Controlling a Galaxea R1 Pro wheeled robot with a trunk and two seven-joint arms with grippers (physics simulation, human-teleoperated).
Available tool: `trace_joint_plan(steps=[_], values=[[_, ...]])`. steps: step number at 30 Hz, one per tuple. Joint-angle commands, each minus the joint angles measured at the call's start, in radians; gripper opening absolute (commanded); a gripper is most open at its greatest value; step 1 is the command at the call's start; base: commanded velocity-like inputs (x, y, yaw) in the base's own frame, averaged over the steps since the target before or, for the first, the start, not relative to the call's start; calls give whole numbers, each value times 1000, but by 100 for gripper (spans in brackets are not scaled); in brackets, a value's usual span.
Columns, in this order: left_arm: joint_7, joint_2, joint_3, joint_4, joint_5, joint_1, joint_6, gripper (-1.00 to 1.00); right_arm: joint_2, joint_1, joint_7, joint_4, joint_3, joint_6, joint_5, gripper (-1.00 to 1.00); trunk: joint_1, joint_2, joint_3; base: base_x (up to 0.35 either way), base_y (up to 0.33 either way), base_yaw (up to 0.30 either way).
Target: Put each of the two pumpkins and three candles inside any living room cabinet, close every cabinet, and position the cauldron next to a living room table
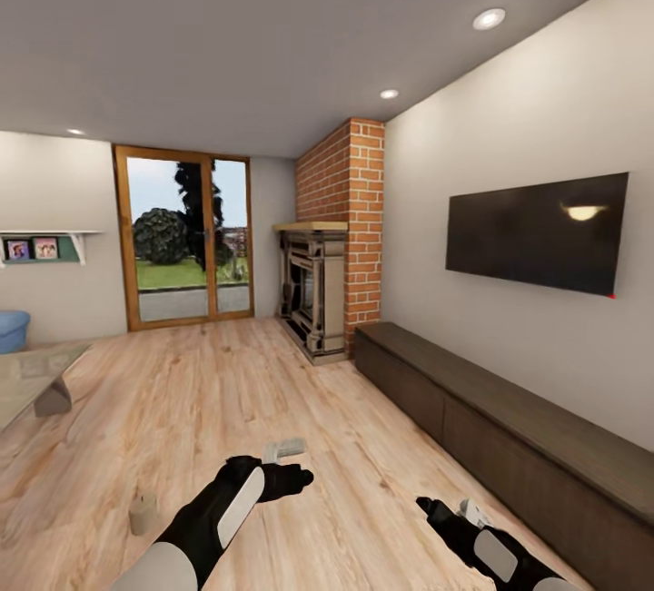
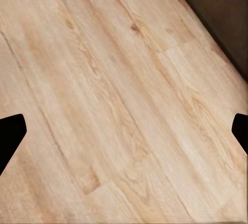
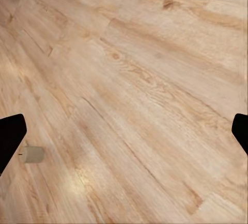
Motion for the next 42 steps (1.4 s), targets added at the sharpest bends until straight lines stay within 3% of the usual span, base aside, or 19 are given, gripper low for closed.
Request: trace_joint_plan(steps=[1, 42], values=[[10, 1, -3, -2, 11, -1, 3, 100, 0, -1, 1, 5, 8, 2, -9, 100, 0, -1, 0, 0, 0, -266], [10, 0, -4, -1, 11, -1, 3, 100, 0, -1, 1, 20, 8, -6, -9, 100, 0, -1, 35, 9, 45, -266]])
